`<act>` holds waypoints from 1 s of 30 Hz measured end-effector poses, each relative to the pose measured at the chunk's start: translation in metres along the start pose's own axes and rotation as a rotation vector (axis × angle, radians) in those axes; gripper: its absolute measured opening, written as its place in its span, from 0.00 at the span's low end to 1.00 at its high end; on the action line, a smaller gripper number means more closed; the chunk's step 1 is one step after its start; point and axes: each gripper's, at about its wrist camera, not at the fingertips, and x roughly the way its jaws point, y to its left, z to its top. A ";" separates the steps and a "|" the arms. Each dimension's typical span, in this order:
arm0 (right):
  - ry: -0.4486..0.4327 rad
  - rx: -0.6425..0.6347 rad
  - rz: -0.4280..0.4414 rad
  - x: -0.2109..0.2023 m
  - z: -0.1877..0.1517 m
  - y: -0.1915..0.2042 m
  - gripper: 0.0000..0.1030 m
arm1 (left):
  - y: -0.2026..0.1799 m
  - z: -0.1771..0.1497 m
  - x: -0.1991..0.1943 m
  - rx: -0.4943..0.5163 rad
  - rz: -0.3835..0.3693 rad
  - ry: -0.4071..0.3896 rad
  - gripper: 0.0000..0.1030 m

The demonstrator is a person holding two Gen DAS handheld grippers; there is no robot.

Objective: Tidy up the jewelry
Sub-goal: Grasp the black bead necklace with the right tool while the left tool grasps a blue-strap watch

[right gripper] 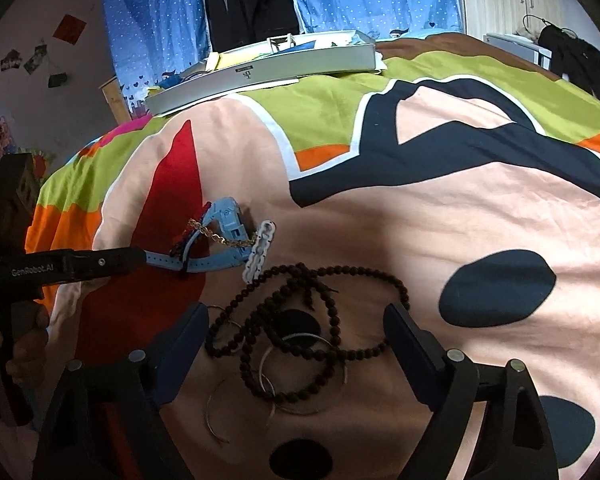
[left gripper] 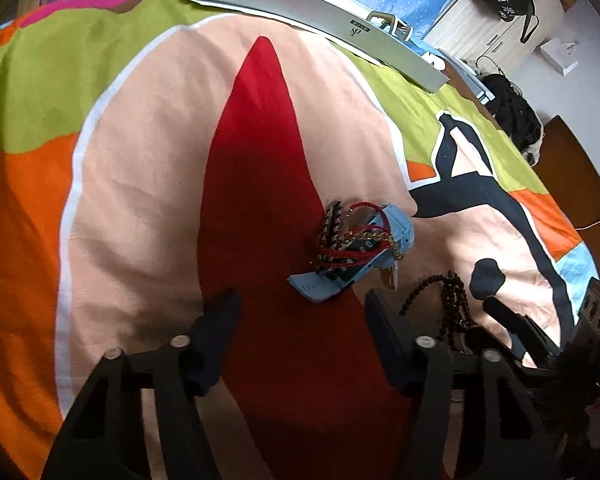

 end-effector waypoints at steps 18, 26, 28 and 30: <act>0.014 0.012 -0.014 0.018 0.006 0.003 0.74 | -0.002 0.008 0.018 0.022 -0.023 0.000 0.34; 0.035 0.015 -0.014 0.031 0.010 0.004 0.49 | 0.009 0.006 0.023 -0.036 -0.047 0.018 0.12; 0.039 0.027 -0.026 0.033 0.009 0.003 0.35 | 0.011 0.006 0.020 -0.045 -0.053 0.008 0.07; 0.031 0.047 -0.020 0.032 0.009 0.000 0.24 | 0.009 0.006 0.017 -0.042 -0.041 -0.001 0.05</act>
